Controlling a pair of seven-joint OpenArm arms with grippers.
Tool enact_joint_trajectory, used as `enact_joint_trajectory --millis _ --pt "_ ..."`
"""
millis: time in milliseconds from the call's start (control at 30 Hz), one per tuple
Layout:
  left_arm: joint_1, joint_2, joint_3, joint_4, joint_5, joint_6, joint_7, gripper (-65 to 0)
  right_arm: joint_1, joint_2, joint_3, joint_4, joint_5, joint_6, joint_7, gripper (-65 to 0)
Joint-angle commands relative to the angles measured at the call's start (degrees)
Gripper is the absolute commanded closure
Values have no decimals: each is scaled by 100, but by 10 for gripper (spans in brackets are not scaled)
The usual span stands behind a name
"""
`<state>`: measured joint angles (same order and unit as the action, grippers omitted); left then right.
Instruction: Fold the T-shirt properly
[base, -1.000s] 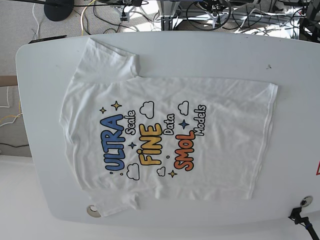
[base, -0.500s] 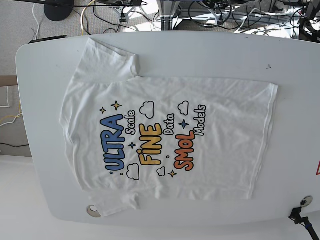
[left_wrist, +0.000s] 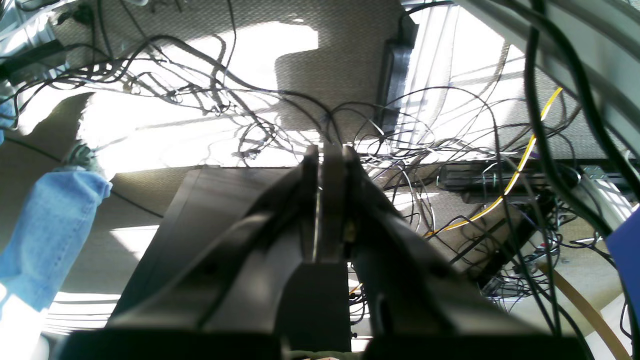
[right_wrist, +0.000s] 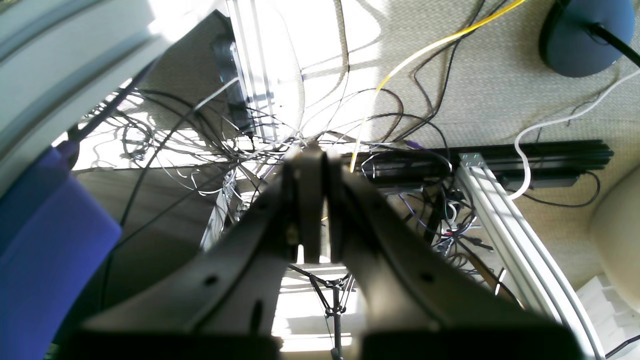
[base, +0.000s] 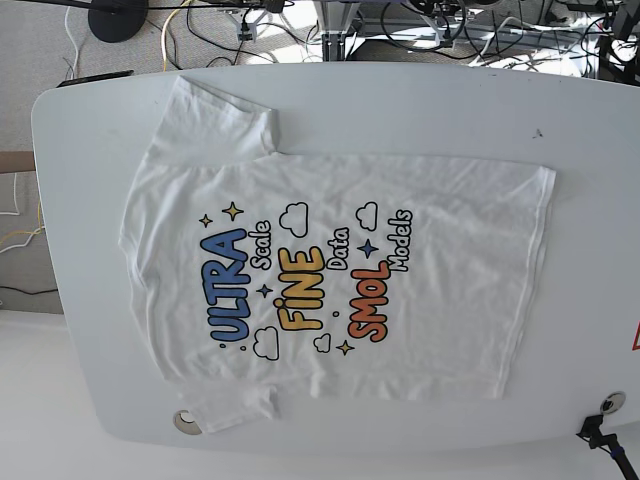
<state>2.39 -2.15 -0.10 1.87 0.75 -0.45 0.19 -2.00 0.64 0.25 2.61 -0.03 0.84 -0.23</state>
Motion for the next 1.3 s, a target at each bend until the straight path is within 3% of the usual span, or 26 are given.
enact_joint_trajectory --millis 0,300,600,700,900,967,1033,1167,1267 --pt "71 -25 6 9 38 11 -24 0 30 -14 -1 -66 -43 63 27 -1" --pt "99 44 -3 283 78 -39 -32 -64 -42 45 6 200 25 61 80 -6" --pt "187 17 -3 310 78 -39 -23 -64 -77 45 6 209 25 61 159 -4" --pt "442 17 5 697 78 -48 -23 -64 -341 45 6 420 25 43 564 -8" --pt "1163 9 5 1567 78 -56 3 -65 -1316 45 6 1651 25 43 564 -10" --pt "1312 9 5 1699 78 -56 -5 -65 -1624 45 6 1994 25 43 564 -47" --pt "1488 9 5 1831 78 -56 -14 -71 -1958 45 6 2372 25 43 590 -135" --pt "2104 -35 -3 2736 70 -56 -41 -249 -2635 45 6 3339 25 70 599 -337" --pt "2736 -106 -3 3563 52 -56 -190 -272 -3066 45 6 3981 25 78 599 -410"
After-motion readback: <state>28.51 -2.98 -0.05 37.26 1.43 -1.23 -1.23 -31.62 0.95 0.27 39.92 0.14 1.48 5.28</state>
